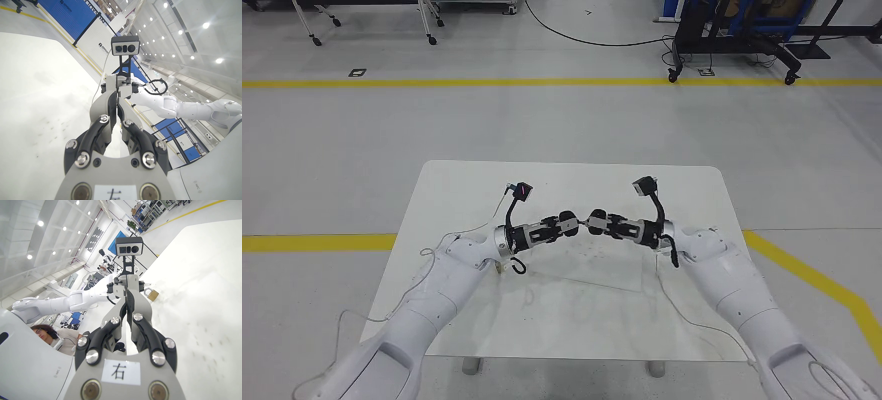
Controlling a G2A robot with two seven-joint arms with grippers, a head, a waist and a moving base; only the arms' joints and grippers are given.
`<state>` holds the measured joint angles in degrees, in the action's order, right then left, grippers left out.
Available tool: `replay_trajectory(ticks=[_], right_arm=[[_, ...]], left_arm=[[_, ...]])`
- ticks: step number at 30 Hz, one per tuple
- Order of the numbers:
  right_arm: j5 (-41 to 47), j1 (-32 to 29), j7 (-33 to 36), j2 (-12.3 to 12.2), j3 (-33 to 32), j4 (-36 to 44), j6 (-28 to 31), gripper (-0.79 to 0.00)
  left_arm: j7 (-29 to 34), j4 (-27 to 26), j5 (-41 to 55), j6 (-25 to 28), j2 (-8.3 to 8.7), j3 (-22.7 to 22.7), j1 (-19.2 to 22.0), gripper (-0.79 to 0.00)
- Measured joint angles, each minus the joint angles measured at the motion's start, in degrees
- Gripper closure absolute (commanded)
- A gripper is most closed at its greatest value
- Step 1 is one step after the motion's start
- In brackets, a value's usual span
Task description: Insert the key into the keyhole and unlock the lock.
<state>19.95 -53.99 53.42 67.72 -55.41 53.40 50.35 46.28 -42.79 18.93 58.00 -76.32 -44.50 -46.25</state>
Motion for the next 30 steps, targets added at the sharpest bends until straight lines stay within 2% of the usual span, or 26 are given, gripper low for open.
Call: replay_trajectory(ticks=[5, 6, 7, 8, 10, 11, 14, 19, 23, 26, 29, 30], right_arm=[[-0.7, -0.2, -0.1, 0.0, 0.2, 0.2, -0.1, 0.000], [-0.7, -0.2, -0.1, 0.0, 0.3, 0.3, -0.2, -0.203], [-0.7, -0.2, -0.1, 0.0, 0.3, 0.3, -0.3, -0.471], [-0.7, -0.1, -0.1, 0.1, 0.4, 0.2, -0.4, -0.622], [-0.5, -0.1, -0.3, 0.1, 0.4, 0.1, -0.5, -0.625], [-0.4, -0.1, -0.3, 0.1, 0.4, 0.1, -0.6, -0.600], [0.0, -0.1, 0.0, 0.2, 0.6, -0.1, -0.6, -0.391], [0.4, 0.0, 0.6, 0.3, 1.1, -0.2, -0.7, -0.289], [0.8, 0.2, 1.0, 0.5, 1.4, -0.6, -0.6, -0.259], [1.0, 0.4, 1.0, 0.5, 1.5, -0.7, -0.5, -0.194], [1.1, 0.4, 1.0, 0.6, 1.7, -0.6, -0.5, -0.163], [1.2, 0.5, 1.1, 0.6, 1.7, -0.6, -0.5, -0.117]], left_arm=[[0.0, -0.2, 0.0, 0.0, 0.05, -0.2, -0.1, 0.000], [0.0, -0.2, -0.1, 0.0, 0.06, -0.2, -0.1, 0.000], [0.0, -0.3, -0.1, 0.0, 0.06, -0.2, -0.1, 0.000], [0.0, -0.3, -0.1, 0.0, 0.07, -0.3, -0.1, 0.000], [0.0, -0.4, 0.0, 0.0, 0.10, -0.6, -0.2, 0.000], [0.0, -0.6, 0.0, 0.0, 0.12, -0.7, -0.3, 0.000], [0.0, -0.8, 0.0, 0.0, 0.19, -1.2, -0.5, 0.000], [0.0, -1.2, -0.2, 0.0, 0.22, -1.7, -0.8, 0.000], [0.0, -1.3, -0.6, 0.0, 0.21, -2.1, -1.0, 0.000], [0.0, -1.4, -0.8, 0.0, 0.19, -2.2, -1.0, 0.000], [0.0, -1.4, -0.9, 0.0, 0.15, -2.3, -1.1, 0.000], [0.0, -1.4, -0.9, 0.0, 0.14, -2.3, -1.1, 0.000]])
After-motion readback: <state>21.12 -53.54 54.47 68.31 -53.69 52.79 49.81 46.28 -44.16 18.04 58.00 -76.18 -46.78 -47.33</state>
